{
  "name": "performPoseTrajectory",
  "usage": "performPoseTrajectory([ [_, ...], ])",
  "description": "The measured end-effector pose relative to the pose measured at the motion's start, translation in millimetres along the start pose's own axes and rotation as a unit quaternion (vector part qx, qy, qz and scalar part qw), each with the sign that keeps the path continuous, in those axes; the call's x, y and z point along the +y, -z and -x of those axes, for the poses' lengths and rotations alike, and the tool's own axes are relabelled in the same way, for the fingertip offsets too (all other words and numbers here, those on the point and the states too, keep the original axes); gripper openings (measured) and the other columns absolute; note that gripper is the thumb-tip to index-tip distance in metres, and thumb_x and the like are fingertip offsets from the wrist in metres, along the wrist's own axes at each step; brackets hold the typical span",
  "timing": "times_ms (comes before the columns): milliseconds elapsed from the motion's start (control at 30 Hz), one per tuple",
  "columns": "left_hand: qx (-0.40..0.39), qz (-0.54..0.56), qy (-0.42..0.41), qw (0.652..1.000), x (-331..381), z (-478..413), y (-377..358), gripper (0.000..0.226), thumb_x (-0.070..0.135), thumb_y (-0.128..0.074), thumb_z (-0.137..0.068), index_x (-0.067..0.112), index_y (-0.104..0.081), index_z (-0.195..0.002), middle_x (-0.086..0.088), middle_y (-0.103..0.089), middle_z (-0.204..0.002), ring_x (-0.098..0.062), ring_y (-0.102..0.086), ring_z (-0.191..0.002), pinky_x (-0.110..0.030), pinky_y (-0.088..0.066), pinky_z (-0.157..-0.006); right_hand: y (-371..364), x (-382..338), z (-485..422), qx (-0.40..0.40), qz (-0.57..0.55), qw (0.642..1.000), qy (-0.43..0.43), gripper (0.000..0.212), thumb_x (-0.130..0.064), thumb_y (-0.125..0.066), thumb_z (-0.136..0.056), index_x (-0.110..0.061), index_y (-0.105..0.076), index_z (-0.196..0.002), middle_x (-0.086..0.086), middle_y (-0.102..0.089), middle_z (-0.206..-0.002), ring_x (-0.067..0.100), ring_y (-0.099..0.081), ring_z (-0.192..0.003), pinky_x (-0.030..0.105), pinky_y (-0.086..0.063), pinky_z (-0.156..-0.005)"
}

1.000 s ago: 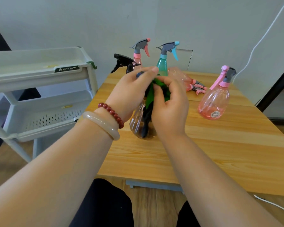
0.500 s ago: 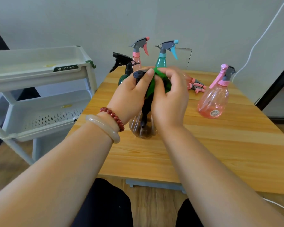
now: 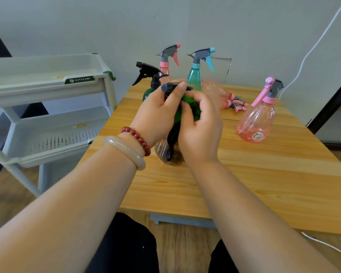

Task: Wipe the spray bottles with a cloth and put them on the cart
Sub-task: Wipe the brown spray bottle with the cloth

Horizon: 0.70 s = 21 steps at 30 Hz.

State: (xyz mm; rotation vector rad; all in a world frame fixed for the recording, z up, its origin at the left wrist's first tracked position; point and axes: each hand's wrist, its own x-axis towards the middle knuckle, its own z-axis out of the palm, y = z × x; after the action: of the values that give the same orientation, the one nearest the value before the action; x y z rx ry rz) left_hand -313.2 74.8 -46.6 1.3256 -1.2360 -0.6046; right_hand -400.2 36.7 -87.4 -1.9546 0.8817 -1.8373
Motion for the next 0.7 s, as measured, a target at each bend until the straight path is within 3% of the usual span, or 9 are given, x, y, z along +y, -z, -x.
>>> performPoseTrajectory([
  [133, -0.002, -0.026, -0.016, 1.000, 3.4, 1.1, 0.2, 0.025, 0.035, -0.042, -0.105, 0.027, -0.060, -0.121, 0.017, -0.064, -0.086, 0.016, -0.058, -0.064, -0.003, -0.042, -0.057, 1.8, 5.8, -22.7, 0.035, 0.008, 0.998, -0.060, 0.011, -0.009, -0.059, -0.095, -0.007, -0.067, -0.102, -0.011, -0.058, -0.094, -0.004, -0.053, -0.087, 0.008, -0.041, -0.081],
  [233, 0.019, -0.090, -0.015, 0.996, 1.7, -7.7, 11.3, 0.025, 0.038, -0.049, -0.102, 0.024, -0.066, -0.113, 0.016, -0.063, -0.082, 0.017, -0.056, -0.064, -0.002, -0.041, -0.057, 1.0, 6.8, -10.7, 0.001, 0.015, 1.000, -0.012, 0.011, -0.004, -0.059, -0.094, -0.003, -0.066, -0.102, -0.003, -0.061, -0.098, 0.000, -0.052, -0.091, 0.004, -0.037, -0.085],
  [333, 0.045, -0.102, -0.036, 0.993, 0.5, -13.1, 25.6, 0.043, 0.028, -0.067, -0.093, 0.025, -0.056, -0.135, 0.021, -0.063, -0.106, 0.013, -0.059, -0.092, -0.001, -0.045, -0.074, 4.9, 12.6, 8.7, -0.054, 0.012, 0.998, -0.020, 0.013, -0.004, -0.060, -0.093, -0.005, -0.067, -0.105, 0.001, -0.064, -0.100, 0.007, -0.057, -0.097, 0.010, -0.042, -0.086],
  [400, 0.055, -0.115, -0.067, 0.990, 5.6, -16.3, 34.8, 0.053, 0.024, -0.074, -0.088, 0.029, -0.050, -0.134, 0.022, -0.064, -0.106, 0.011, -0.062, -0.097, -0.003, -0.047, -0.081, 9.0, 12.4, 8.8, -0.054, 0.005, 0.997, -0.049, 0.013, -0.005, -0.060, -0.093, -0.008, -0.068, -0.104, -0.005, -0.062, -0.098, 0.003, -0.056, -0.095, 0.011, -0.043, -0.085],
  [533, 0.034, -0.206, -0.080, 0.975, 20.8, -27.2, 38.5, 0.028, 0.036, -0.073, -0.089, 0.024, -0.071, -0.114, 0.015, -0.072, -0.101, 0.008, -0.066, -0.091, -0.016, -0.053, -0.089, 9.2, 2.3, -16.2, 0.007, -0.014, 0.999, -0.032, 0.012, -0.006, -0.060, -0.093, -0.008, -0.067, -0.102, -0.016, -0.056, -0.093, -0.008, -0.052, -0.092, 0.009, -0.041, -0.084],
  [633, 0.037, -0.220, -0.081, 0.971, 16.1, -28.1, 30.7, 0.017, 0.033, -0.062, -0.097, 0.026, -0.077, -0.100, 0.004, -0.074, -0.090, 0.002, -0.061, -0.068, -0.011, -0.050, -0.064, -0.2, 0.6, -29.0, 0.029, -0.009, 0.999, -0.011, 0.012, -0.008, -0.060, -0.093, -0.006, -0.067, -0.103, -0.007, -0.060, -0.094, -0.002, -0.052, -0.089, 0.007, -0.039, -0.082],
  [700, 0.053, -0.200, -0.089, 0.974, 13.1, -26.4, 28.4, 0.018, 0.029, -0.060, -0.098, 0.025, -0.078, -0.097, 0.004, -0.073, -0.087, 0.000, -0.059, -0.066, -0.009, -0.047, -0.058, -7.3, 1.9, -23.4, 0.016, 0.000, 1.000, 0.006, 0.010, -0.004, -0.061, -0.092, -0.003, -0.067, -0.101, -0.002, -0.061, -0.094, 0.002, -0.050, -0.090, 0.008, -0.038, -0.083],
])
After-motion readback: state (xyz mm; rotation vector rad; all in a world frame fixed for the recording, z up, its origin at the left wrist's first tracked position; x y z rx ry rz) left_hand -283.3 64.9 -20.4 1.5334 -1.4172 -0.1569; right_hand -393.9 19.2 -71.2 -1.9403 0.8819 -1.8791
